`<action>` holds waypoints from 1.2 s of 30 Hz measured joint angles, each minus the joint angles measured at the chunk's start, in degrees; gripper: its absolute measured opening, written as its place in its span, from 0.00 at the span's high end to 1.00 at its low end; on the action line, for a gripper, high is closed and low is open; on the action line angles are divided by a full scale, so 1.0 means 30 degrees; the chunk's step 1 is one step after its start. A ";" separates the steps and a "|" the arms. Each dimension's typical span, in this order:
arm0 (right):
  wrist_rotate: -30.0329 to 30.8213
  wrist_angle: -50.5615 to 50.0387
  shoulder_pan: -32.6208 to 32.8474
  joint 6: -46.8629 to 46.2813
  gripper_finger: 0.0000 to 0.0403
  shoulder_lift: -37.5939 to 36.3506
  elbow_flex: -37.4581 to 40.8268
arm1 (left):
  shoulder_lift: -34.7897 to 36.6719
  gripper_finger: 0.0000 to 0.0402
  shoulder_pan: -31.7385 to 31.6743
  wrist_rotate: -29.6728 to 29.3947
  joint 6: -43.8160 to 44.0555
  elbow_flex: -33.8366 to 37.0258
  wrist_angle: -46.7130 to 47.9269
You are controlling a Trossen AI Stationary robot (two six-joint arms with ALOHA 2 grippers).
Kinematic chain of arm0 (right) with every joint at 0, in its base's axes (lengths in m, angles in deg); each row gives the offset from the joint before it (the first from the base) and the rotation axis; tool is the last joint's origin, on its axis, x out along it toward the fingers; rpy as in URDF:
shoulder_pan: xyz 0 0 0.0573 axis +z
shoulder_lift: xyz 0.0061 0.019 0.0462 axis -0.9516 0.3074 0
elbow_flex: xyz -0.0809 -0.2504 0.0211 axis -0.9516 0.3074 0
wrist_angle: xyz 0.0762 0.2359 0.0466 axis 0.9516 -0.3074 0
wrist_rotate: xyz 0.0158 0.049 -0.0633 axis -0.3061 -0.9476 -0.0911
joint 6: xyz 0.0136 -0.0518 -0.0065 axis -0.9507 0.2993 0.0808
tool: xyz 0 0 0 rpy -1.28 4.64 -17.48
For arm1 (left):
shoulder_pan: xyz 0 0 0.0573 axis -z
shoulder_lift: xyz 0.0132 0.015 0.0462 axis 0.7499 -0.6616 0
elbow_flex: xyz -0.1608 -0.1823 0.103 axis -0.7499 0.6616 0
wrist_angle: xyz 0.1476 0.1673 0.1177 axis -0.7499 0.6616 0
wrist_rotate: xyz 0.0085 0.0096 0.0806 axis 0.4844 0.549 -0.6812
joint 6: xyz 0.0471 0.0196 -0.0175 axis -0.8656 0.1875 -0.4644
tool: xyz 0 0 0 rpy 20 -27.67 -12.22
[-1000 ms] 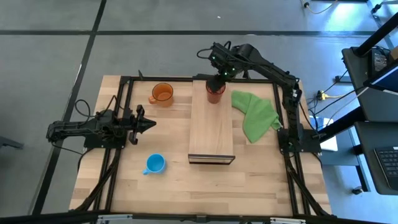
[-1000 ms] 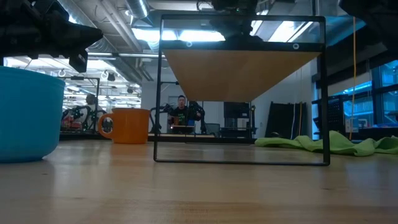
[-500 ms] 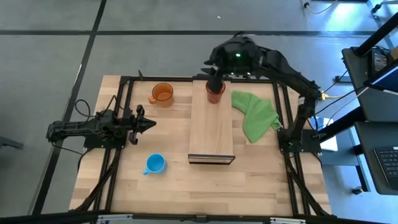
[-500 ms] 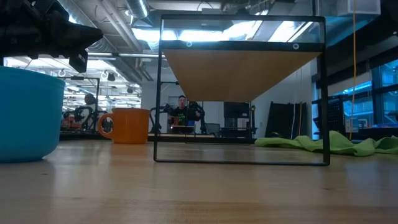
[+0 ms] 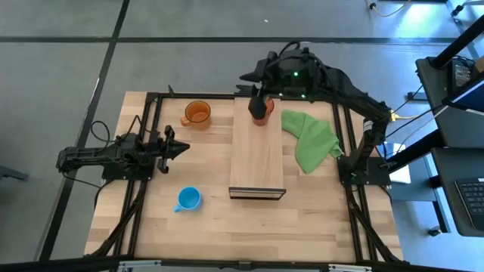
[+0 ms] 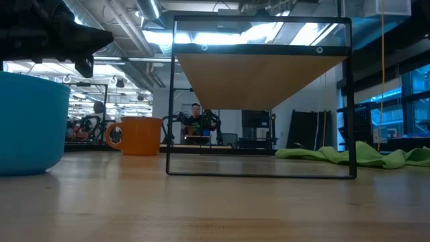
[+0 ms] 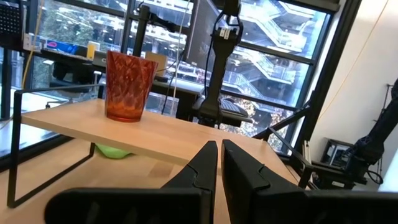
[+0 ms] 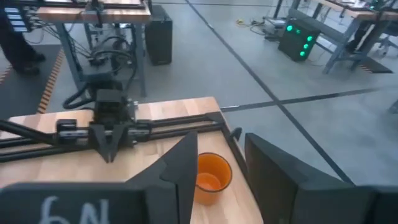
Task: Stack small to large cups/mugs on shelf
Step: Put the orange mug on the shelf
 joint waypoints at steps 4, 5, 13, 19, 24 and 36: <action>-0.0025 0.0058 -0.0025 0.0030 0.67 0.0000 0.0000 | 0.0000 0.96 -0.0004 0.0000 0.0037 -0.0004 -0.0012; 0.0008 0.0058 -0.0044 0.0002 0.67 0.0000 0.0000 | 0.0000 0.96 -0.0004 0.0000 0.0085 -0.0004 -0.0011; 0.0008 0.0058 -0.0022 0.0012 0.67 0.0000 0.0000 | 0.0000 0.96 -0.0004 0.0007 0.0704 -0.0004 -0.1935; 0.0005 0.0077 -0.0022 -0.1522 0.67 0.0000 0.0000 | 0.0000 0.96 0.0002 -0.0035 0.1860 0.0002 -0.6515; 0.0004 0.0088 -0.0029 -0.2477 0.67 0.0000 0.0000 | 0.0000 0.96 0.0003 -0.0330 0.1635 0.0004 -0.9277; 0.0001 0.0072 -0.0029 -0.2506 0.67 0.0000 0.0007 | 0.0000 0.96 -0.0004 -0.5720 -0.0183 0.0004 -1.2281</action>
